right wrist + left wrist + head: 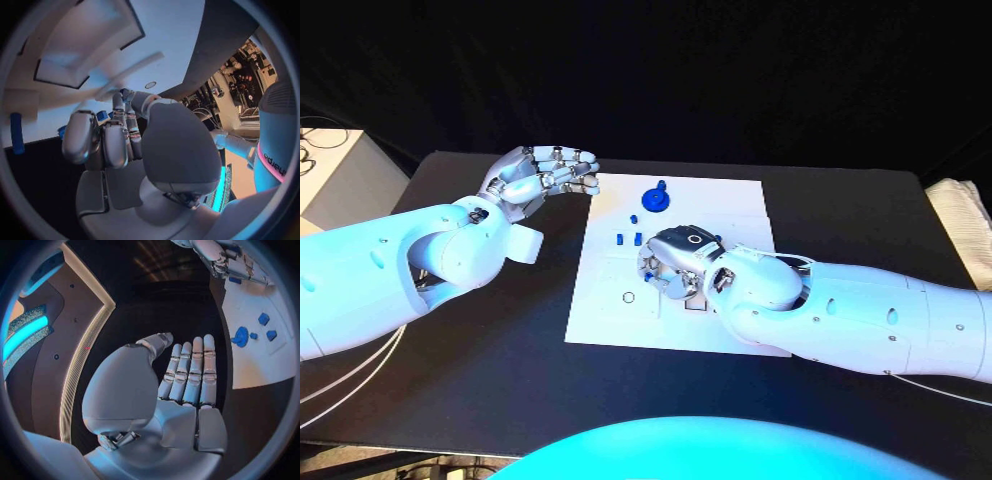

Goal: Assemble the parts on the task board

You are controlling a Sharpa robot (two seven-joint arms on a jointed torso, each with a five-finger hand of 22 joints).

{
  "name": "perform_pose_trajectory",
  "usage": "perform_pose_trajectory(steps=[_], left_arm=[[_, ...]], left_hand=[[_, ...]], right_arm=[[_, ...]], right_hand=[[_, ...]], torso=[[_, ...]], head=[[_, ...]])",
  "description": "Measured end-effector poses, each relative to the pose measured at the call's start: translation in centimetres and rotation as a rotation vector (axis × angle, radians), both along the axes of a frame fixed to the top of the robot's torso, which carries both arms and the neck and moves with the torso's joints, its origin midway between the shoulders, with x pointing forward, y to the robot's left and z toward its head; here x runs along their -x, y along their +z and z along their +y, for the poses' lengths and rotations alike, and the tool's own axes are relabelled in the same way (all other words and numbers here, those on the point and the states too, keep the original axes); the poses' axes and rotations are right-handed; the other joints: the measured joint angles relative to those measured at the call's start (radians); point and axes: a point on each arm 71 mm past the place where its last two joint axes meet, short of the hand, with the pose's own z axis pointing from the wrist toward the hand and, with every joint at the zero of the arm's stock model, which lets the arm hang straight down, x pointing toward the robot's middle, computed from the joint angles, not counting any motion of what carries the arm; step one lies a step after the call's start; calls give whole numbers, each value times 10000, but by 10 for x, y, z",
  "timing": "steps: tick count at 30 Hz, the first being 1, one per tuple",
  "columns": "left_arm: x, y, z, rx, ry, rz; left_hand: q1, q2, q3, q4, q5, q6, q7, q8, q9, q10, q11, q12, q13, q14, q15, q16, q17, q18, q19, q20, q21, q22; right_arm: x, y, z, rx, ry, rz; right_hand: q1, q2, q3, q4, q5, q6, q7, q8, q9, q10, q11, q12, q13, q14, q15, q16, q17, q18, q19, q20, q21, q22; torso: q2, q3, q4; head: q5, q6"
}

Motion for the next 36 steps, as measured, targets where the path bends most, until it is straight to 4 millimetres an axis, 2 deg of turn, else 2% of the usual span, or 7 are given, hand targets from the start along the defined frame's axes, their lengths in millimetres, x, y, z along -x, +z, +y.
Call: perform_pose_trajectory(steps=[4, 8, 13, 18, 25, 29, 36], left_arm=[[0, 0, 0, -2, -4, 2], [0, 0, 0, -3, -11, 7], [0, 0, 0, -8, -15, 19], [0, 0, 0, -12, -38, 38], [0, -1, 1, -28, -48, 69], [0, -1, 1, -39, -44, 85], [0, -1, 2, -51, -43, 103]], left_hand=[[0, 0, 0, 0, 0, 0, 0, 0, 0, 0, 0, -1, 0, 0, 0, 0, 0, 0, 0, 0, 0, 0], [0, 0, 0, 0, 0, 0, 0, 0, 0, 0, 0, -3, 0, 0, 0, 0, -1, -1, -27, 26, 0, 0], [0, 0, 0, 0, 0, 0, 0, 0, 0, 1, -1, -4, 7, -28, 28, 0, 10, -1, -35, 35, 0, 0], [0, 0, 0, 0, 0, 0, 0, -1, 0, 1, -1, -4, 8, -37, 37, 0, 9, -1, -36, 35, -37, 0], [-34, 34, -28, -28, 0, 0, 0, -1, 0, 1, -1, -4, 7, -59, 59, -41, 20, -1, -72, 71, -76, -12], [-45, 45, -28, -28, 0, 0, 0, -1, 0, 1, -1, -4, 7, -108, 38, -41, 20, -1, -72, 71, -77, -13], [-45, 45, -28, -28, 0, 0, 0, -1, 0, 1, -1, -5, 6, -108, 37, -41, 19, -2, -72, 71, -77, -12]], right_arm=[[0, 0, 0, 29, 52, -6], [0, -1, 0, 40, 101, 12], [0, -1, -1, -7, 172, 33], [1, -2, -4, -178, 135, 16], [3, 2, -12, -523, -26, -136], [5, 6, -20, -714, -152, -217], [5, 22, -41, -1042, -502, -426]], right_hand=[[-152, 0, -97, -97, 77, -53, 53, 1, 40, 2, -2, -102, 4, 1, 1, -60, -109, 0, 0, 0, -256, -116], [-618, -160, -228, 4, 322, -329, 134, -199, 97, -2, -165, -417, -43, 36, 44, -274, -361, 0, -127, 39, -693, -350], [-851, -396, -291, -10, 377, -683, 291, -535, -66, -841, 71, -734, -306, -112, 294, -1012, -1318, 0, -659, 222, -2135, -1179], [-763, -636, -538, -161, 377, -1181, 432, -907, -209, -1716, 251, -736, -536, -594, 454, -1581, -2083, 321, -1176, 354, -3470, -1953], [-760, -630, -1790, -35, 738, -1486, 418, -1280, -327, -2442, 310, -54, -584, -736, 520, -1310, -2057, 320, -1162, 452, -3620, -2038], [-504, -479, -2425, 125, 764, -1488, 417, -1362, -357, -2699, 312, 355, -578, -736, 520, -1239, -2120, 319, -1161, 451, -3640, -2051], [-245, -324, -2770, 325, 784, -1371, 390, -1398, -386, -2784, 270, 905, -541, -697, 492, -933, -1979, 320, -895, 435, -3306, -1829]], torso=[[-4, 0, -7], [-11, -1, -8], [-16, 0, -12], [-14, 0, -12], [-5, 6, -8], [-5, 11, -9], [-11, 11, -17]], head=[[5, -12], [7, -18], [-23, -10], [-54, 27], [-84, 79], [-94, 114], [-139, 167]])
